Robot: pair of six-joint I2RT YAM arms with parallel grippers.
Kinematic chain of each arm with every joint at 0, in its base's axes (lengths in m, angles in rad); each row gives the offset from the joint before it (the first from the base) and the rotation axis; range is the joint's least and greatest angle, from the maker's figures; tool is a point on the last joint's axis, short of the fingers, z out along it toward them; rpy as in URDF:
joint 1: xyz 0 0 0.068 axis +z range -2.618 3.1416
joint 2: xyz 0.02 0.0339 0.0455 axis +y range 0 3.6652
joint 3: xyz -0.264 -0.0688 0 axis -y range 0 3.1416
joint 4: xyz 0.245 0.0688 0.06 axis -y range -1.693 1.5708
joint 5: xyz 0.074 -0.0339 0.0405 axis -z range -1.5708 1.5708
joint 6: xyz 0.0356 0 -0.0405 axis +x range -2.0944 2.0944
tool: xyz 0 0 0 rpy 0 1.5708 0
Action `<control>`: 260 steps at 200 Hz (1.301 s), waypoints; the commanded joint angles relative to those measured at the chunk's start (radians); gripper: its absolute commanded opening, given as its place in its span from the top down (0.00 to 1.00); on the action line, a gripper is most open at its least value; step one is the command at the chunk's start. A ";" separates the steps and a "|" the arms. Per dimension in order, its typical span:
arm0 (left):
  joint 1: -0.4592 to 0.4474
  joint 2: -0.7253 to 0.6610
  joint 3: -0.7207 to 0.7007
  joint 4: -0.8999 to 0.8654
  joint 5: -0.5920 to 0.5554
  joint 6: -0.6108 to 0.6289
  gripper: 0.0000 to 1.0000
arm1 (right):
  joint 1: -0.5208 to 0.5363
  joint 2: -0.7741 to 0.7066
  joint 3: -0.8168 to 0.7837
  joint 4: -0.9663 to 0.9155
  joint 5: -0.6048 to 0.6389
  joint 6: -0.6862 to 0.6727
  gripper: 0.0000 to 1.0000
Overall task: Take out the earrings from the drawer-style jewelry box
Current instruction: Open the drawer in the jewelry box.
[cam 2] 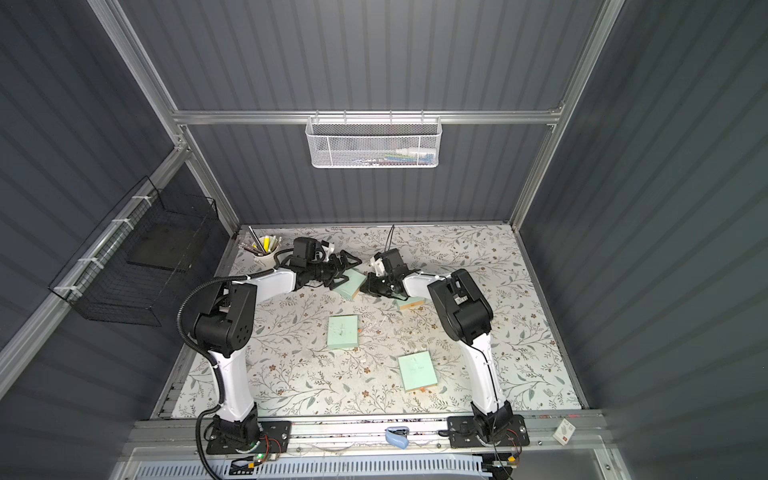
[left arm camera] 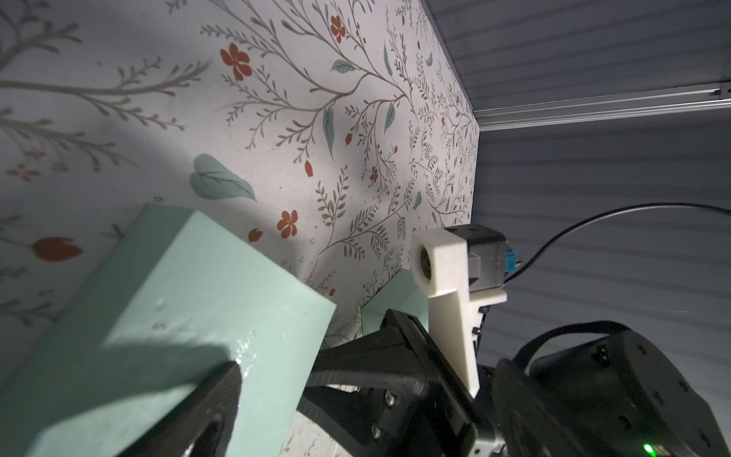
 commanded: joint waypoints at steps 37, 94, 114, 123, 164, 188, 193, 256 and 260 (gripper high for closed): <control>-0.007 0.012 0.014 -0.077 -0.036 0.036 0.00 | -0.002 -0.042 -0.062 0.047 0.016 -0.009 1.00; -0.007 0.022 0.014 -0.123 -0.080 0.060 0.00 | -0.002 -0.089 -0.120 0.071 0.026 -0.004 1.00; -0.006 0.027 0.014 -0.121 -0.083 0.059 0.00 | -0.002 -0.097 -0.135 0.073 0.026 -0.004 1.00; -0.007 0.029 0.013 -0.122 -0.083 0.060 0.00 | -0.001 -0.103 -0.145 0.076 0.028 -0.003 1.00; -0.007 0.025 0.012 -0.125 -0.080 0.063 0.00 | -0.003 -0.147 -0.213 0.096 0.055 0.004 1.00; -0.006 0.016 0.010 -0.128 -0.078 0.067 0.00 | -0.005 -0.182 -0.259 0.110 0.067 0.008 1.00; -0.005 0.014 0.009 -0.128 -0.077 0.067 0.00 | -0.006 -0.187 -0.265 0.110 0.069 0.008 1.00; -0.005 0.010 0.007 -0.134 -0.080 0.071 0.00 | -0.022 -0.213 -0.309 0.105 0.085 0.012 1.00; -0.005 0.010 0.008 -0.133 -0.080 0.071 0.00 | -0.023 -0.209 -0.305 0.102 0.082 0.012 1.00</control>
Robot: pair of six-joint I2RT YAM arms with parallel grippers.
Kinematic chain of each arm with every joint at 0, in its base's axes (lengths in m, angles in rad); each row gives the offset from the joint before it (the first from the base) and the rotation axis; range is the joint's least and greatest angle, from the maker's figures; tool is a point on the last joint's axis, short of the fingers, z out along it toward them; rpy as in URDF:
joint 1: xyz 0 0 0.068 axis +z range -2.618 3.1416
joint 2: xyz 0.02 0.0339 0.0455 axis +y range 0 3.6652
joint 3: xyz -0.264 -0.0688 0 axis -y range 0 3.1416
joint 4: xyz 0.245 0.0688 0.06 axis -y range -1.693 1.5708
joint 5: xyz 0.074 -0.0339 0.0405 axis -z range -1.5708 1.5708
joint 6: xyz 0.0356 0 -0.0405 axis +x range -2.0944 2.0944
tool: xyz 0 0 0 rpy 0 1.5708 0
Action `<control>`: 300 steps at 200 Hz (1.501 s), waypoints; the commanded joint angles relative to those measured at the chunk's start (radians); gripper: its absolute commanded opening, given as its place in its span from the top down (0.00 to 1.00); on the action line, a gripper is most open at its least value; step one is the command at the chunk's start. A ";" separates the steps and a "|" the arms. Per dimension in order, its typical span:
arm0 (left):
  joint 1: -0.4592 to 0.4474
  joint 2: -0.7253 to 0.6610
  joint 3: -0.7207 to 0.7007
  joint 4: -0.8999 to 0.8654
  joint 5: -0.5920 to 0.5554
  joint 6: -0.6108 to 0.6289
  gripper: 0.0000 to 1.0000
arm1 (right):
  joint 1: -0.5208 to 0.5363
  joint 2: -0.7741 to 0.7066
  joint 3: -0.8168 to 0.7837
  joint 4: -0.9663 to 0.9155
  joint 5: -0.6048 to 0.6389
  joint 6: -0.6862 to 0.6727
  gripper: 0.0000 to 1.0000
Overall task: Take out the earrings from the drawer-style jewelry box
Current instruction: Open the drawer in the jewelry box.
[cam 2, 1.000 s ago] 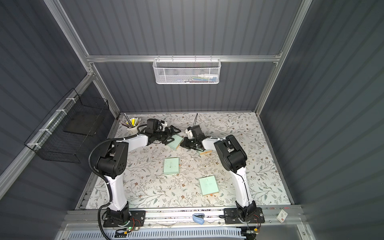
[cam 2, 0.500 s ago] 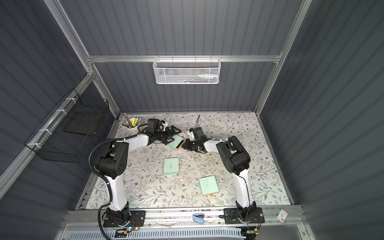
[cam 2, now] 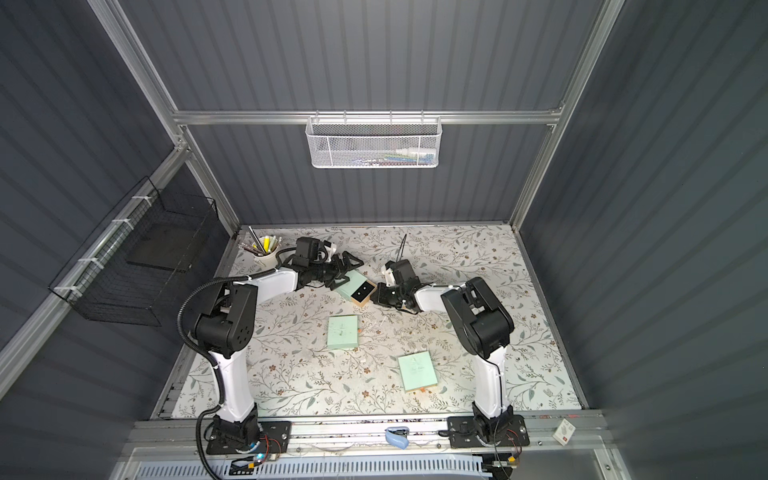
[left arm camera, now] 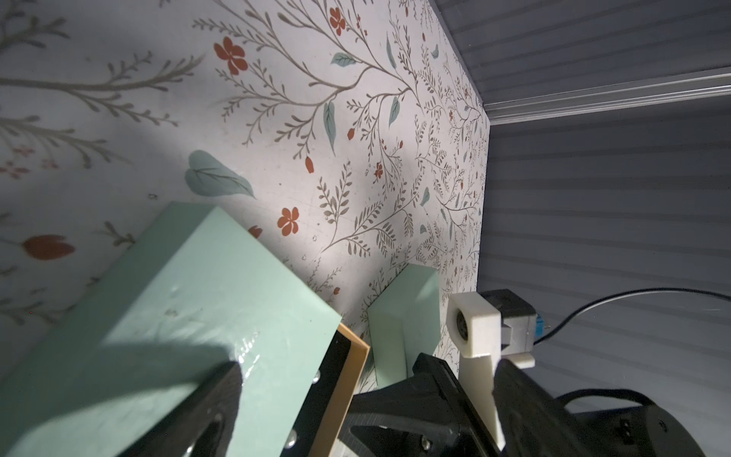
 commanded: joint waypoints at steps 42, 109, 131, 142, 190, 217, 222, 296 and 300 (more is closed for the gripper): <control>0.005 0.014 -0.004 -0.094 -0.046 0.028 0.00 | -0.013 0.024 0.038 -0.043 0.009 -0.009 1.00; 0.027 0.025 0.016 -0.111 -0.063 0.034 0.00 | -0.015 0.092 0.165 -0.105 0.010 -0.034 1.00; 0.041 0.030 0.027 -0.119 -0.069 0.038 0.00 | -0.016 0.123 0.222 -0.138 0.004 -0.043 1.00; 0.047 0.033 0.031 -0.125 -0.074 0.040 0.00 | -0.017 0.138 0.248 -0.148 0.004 -0.045 1.00; 0.064 0.044 0.033 -0.122 -0.072 0.039 0.00 | -0.024 0.182 0.322 -0.172 0.007 -0.046 1.00; 0.069 0.045 0.033 -0.114 -0.064 0.035 0.00 | -0.029 0.189 0.347 -0.194 0.006 -0.055 1.00; 0.069 0.044 0.032 -0.113 -0.064 0.036 0.00 | -0.031 0.190 0.349 -0.197 0.006 -0.056 1.00; 0.073 0.028 0.011 -0.074 -0.028 0.016 0.00 | -0.037 0.083 0.319 -0.238 0.012 -0.082 0.78; 0.073 0.028 0.009 -0.071 -0.025 0.013 0.00 | -0.036 0.068 0.311 -0.238 0.015 -0.084 0.78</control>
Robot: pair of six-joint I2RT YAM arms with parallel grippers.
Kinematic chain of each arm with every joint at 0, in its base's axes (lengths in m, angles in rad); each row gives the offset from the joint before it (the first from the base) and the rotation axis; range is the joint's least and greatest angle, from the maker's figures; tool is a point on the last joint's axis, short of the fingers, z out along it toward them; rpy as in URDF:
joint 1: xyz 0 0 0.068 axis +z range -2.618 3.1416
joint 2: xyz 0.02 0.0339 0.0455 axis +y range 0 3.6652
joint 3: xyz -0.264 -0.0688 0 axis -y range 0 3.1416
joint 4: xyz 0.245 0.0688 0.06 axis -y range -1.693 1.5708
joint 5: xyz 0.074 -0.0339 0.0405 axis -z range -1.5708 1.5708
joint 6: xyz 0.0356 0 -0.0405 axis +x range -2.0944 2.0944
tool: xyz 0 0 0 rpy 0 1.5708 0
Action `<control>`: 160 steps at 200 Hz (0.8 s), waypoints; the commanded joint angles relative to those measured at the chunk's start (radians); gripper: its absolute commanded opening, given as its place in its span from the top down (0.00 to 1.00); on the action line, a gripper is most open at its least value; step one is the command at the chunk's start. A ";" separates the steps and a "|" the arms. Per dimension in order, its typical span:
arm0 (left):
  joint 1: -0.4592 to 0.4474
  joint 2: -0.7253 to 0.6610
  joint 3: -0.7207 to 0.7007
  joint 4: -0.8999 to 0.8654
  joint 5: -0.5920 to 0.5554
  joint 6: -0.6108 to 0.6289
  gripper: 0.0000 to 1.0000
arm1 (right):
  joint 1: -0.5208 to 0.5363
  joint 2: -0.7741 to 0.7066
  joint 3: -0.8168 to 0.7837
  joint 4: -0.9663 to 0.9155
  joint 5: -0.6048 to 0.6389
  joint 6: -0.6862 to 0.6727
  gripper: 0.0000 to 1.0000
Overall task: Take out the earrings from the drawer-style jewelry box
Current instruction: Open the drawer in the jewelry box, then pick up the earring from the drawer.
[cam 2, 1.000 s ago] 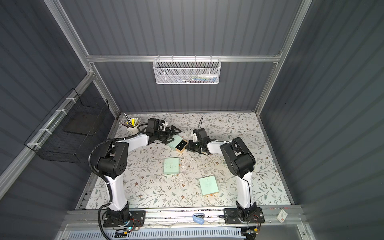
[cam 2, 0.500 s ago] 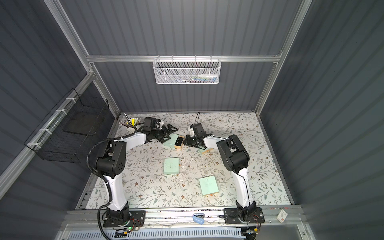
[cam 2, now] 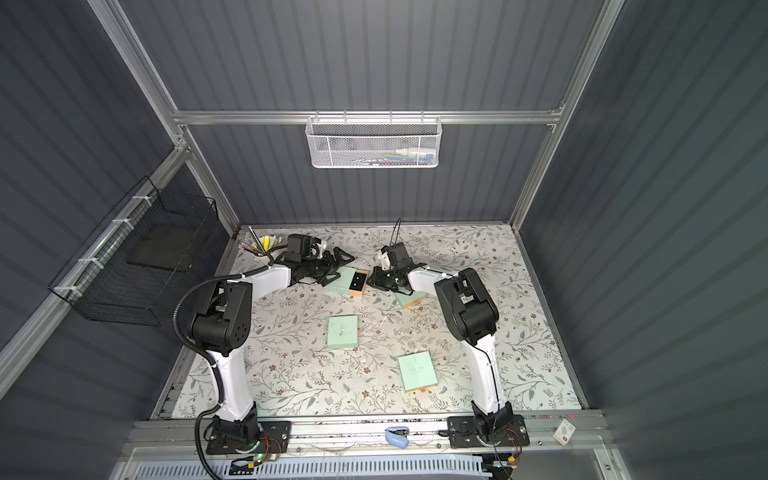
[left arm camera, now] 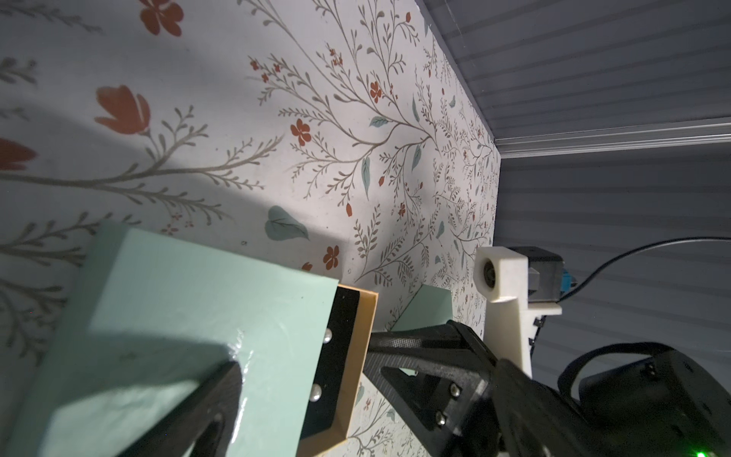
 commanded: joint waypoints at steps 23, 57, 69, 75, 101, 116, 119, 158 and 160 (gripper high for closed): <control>0.011 0.016 -0.026 -0.021 0.012 -0.007 0.00 | 0.004 -0.154 -0.039 -0.068 0.045 -0.042 0.76; 0.016 0.006 -0.027 -0.033 0.001 0.002 0.00 | 0.041 -0.130 0.096 -0.256 0.114 -0.121 0.74; 0.017 0.008 -0.033 -0.025 0.010 -0.004 0.00 | 0.056 -0.097 0.160 -0.320 0.176 -0.146 0.74; 0.017 0.007 -0.036 -0.020 0.013 -0.006 0.00 | 0.064 -0.080 0.190 -0.345 0.190 -0.158 0.74; 0.017 -0.001 -0.047 -0.009 0.020 -0.008 0.00 | 0.095 -0.017 0.294 -0.437 0.245 -0.193 0.73; 0.017 -0.004 -0.050 -0.011 0.017 -0.006 0.00 | 0.104 0.017 0.342 -0.467 0.253 -0.197 0.73; 0.017 -0.004 -0.051 -0.011 0.017 -0.006 0.00 | 0.106 0.022 0.347 -0.470 0.253 -0.197 0.73; 0.022 -0.011 -0.062 -0.021 0.003 -0.006 0.00 | 0.117 0.086 0.424 -0.500 0.272 -0.206 0.70; 0.023 -0.012 -0.064 -0.019 0.003 -0.006 0.00 | 0.116 0.087 0.425 -0.501 0.271 -0.207 0.70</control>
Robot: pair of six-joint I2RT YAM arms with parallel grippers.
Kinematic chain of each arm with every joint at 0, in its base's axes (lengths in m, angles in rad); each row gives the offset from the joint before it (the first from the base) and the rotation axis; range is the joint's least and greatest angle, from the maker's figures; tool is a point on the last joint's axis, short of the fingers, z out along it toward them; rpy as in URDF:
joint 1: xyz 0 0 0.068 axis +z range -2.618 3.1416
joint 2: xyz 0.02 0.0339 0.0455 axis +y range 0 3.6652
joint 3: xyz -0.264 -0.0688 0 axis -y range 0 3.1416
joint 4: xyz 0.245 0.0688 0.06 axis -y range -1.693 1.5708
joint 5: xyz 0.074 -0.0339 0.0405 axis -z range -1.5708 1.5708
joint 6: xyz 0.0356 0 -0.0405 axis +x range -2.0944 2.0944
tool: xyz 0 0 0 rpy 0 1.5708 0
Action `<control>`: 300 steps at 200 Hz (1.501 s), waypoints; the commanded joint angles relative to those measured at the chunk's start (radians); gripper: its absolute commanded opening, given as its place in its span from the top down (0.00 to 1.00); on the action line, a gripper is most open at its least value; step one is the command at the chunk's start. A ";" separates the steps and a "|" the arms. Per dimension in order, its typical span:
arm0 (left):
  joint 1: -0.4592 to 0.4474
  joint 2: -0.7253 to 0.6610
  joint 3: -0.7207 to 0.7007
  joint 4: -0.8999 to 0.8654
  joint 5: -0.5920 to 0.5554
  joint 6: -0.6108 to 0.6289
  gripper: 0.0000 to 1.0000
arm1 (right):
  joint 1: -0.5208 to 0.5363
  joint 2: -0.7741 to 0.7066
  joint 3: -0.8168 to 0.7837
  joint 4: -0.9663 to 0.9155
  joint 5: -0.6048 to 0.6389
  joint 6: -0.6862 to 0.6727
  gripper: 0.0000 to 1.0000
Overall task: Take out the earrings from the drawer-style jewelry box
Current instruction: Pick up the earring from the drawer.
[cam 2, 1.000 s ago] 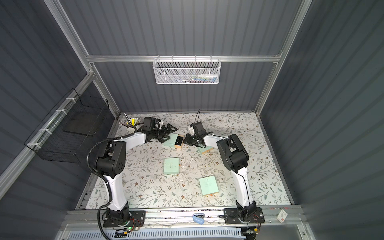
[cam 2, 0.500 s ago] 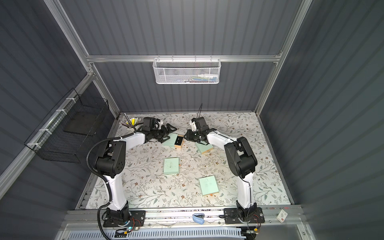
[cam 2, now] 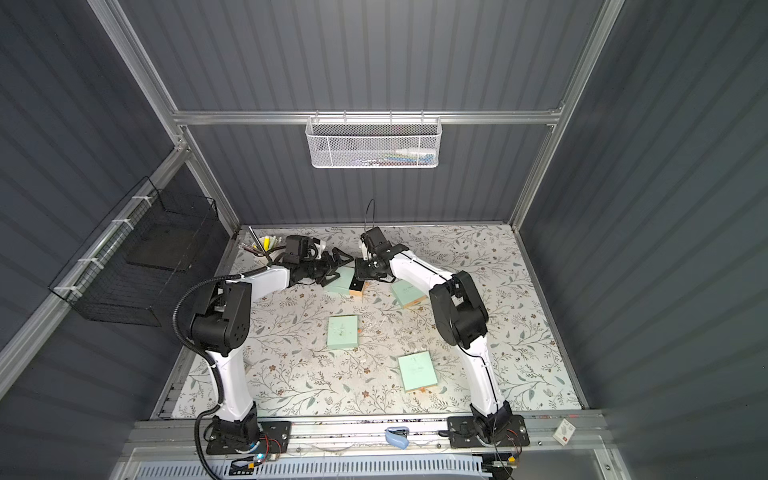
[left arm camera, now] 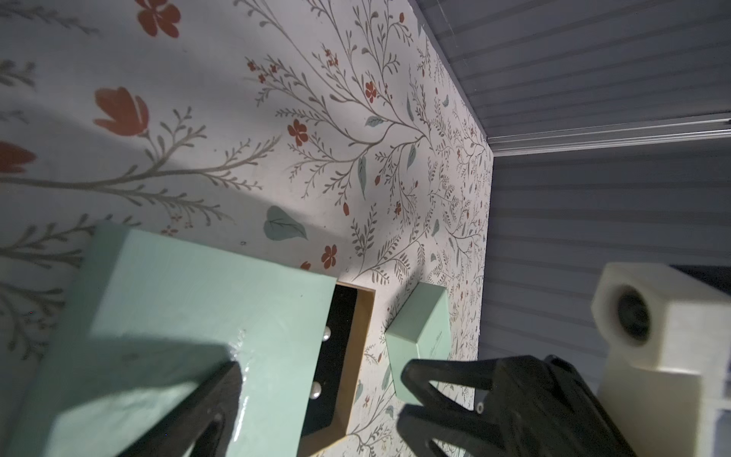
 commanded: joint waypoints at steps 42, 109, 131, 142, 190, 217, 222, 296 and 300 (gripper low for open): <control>0.021 -0.024 -0.051 -0.050 -0.022 -0.007 0.00 | 0.001 0.093 0.118 -0.073 0.020 -0.026 0.74; 0.026 -0.031 -0.055 -0.052 -0.020 -0.006 0.00 | 0.005 0.177 0.208 -0.107 0.013 -0.036 0.76; 0.027 -0.032 -0.056 -0.055 -0.019 -0.004 0.00 | 0.007 0.189 0.212 -0.108 0.016 -0.042 0.76; 0.027 -0.029 -0.058 -0.055 -0.018 -0.005 0.00 | 0.010 0.194 0.218 -0.110 0.022 -0.047 0.76; 0.027 -0.031 -0.059 -0.053 -0.015 -0.006 0.00 | 0.021 0.224 0.243 -0.126 0.060 -0.060 0.77; 0.028 -0.032 -0.055 -0.053 -0.015 -0.006 0.00 | 0.031 0.232 0.255 -0.136 0.094 -0.072 0.78; 0.029 -0.031 -0.055 -0.052 -0.014 -0.006 0.00 | 0.034 0.231 0.255 -0.138 0.102 -0.075 0.79; 0.028 -0.023 -0.053 -0.050 -0.013 -0.010 0.00 | 0.042 0.240 0.259 -0.132 0.147 -0.088 0.83; 0.028 -0.023 -0.053 -0.051 -0.012 -0.010 0.00 | 0.043 0.239 0.258 -0.131 0.146 -0.088 0.83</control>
